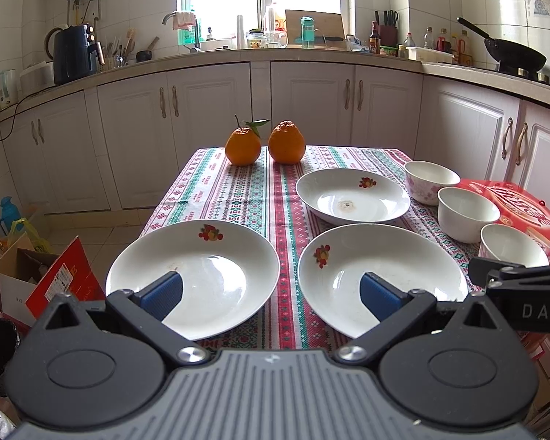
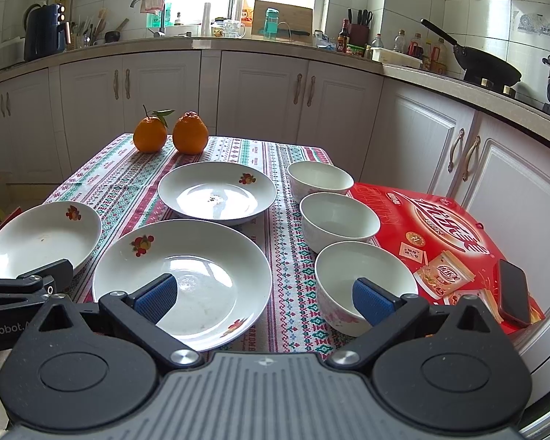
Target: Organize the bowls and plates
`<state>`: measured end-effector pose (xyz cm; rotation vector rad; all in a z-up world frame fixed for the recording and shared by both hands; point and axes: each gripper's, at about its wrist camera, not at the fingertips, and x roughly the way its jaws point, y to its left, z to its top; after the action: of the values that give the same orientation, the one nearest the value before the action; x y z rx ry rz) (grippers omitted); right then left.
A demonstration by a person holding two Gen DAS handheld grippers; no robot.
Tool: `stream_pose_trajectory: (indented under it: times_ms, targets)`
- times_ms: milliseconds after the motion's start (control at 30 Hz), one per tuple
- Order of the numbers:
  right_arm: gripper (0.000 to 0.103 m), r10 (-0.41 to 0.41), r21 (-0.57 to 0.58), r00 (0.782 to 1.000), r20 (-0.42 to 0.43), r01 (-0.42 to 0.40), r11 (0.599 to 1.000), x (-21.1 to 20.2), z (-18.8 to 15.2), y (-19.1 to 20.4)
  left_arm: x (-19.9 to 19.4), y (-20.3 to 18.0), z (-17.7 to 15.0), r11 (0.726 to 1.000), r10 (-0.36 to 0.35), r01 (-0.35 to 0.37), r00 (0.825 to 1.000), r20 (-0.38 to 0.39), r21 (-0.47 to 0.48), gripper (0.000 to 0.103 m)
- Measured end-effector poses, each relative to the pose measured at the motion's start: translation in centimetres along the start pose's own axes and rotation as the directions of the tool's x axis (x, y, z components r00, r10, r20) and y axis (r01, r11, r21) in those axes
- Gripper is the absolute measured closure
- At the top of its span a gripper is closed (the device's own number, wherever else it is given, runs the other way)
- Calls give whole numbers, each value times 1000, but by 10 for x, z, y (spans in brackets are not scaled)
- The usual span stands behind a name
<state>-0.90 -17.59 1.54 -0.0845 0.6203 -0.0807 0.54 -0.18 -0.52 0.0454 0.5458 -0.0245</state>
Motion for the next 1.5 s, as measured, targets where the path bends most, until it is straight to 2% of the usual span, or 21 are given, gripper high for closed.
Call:
stream_pose_trajectory:
  times_ms: [467,667,867,1000,1200,1400,1500]
  targets:
    - [0,0,-14,1000,-5,0,1000,3,1,3,5,3,0,1000,-5,5,1000,-5,-1,1]
    - [0,19,-63,1000,4,-18,998,7,11,6,9,16,4,999,-45,45,999,6,-13,1]
    - [0,44,-123,999,31,-40,992,17,32,9,14,37,5,1000,-8,8,1000,14,13,1]
    - [0,131,-151,990,42,-123,981,25,49,12,21,57,1,999,11,-11,1000,-6,32,1]
    - [0,304,-179,952,41,-293,939,40,73,23,26,83,-12,998,-27,31,998,-59,61,1]
    - [0,358,-209,934,-7,-351,913,61,86,48,44,100,-31,995,-57,70,985,-162,78,1]
    - [0,380,-217,924,-43,-380,899,73,85,58,55,103,-37,993,-70,87,979,-190,82,1]
